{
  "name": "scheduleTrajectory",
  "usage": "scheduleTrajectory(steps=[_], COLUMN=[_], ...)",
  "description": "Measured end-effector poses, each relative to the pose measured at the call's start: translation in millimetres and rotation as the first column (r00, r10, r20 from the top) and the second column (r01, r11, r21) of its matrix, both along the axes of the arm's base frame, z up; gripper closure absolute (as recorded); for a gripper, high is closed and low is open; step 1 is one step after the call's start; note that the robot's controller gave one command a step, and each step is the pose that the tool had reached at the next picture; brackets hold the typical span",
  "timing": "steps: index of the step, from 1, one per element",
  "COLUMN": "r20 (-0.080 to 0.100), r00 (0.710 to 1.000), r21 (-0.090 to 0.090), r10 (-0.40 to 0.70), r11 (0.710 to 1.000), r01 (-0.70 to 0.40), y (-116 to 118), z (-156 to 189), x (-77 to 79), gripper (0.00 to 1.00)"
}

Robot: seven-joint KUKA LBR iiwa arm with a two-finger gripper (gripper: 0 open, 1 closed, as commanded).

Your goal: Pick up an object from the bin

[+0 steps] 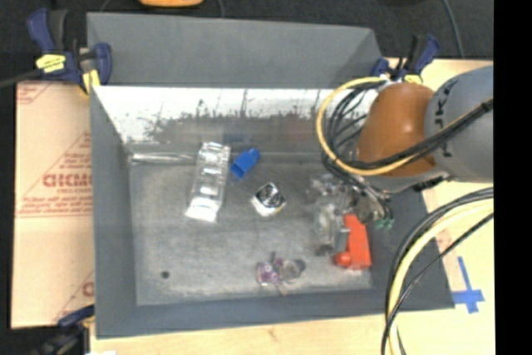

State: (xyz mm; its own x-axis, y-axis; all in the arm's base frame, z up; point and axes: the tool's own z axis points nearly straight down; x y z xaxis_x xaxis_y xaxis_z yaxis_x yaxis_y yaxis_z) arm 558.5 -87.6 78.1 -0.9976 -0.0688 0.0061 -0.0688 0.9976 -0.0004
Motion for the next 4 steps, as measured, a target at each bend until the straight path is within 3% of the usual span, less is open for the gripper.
scheduleTrajectory(steps=[1,2,3,4], r20=[0.021,0.024,0.011,0.011], r00=[0.928,0.926,0.602,0.620], r21=[-0.001,-0.002,-0.006,-0.010], r10=[0.373,0.376,0.798,0.785], r11=[0.928,0.926,0.602,0.620], r01=[-0.373,-0.376,-0.798,-0.785], y=[-59.3,-58.2,-64.4,-52.9], z=[-4.7,-2.0,82.0,235.2], x=[-69.5,-67.1,-36.3,-39.0], gripper=[0.00,1.00,1.00,1.00])
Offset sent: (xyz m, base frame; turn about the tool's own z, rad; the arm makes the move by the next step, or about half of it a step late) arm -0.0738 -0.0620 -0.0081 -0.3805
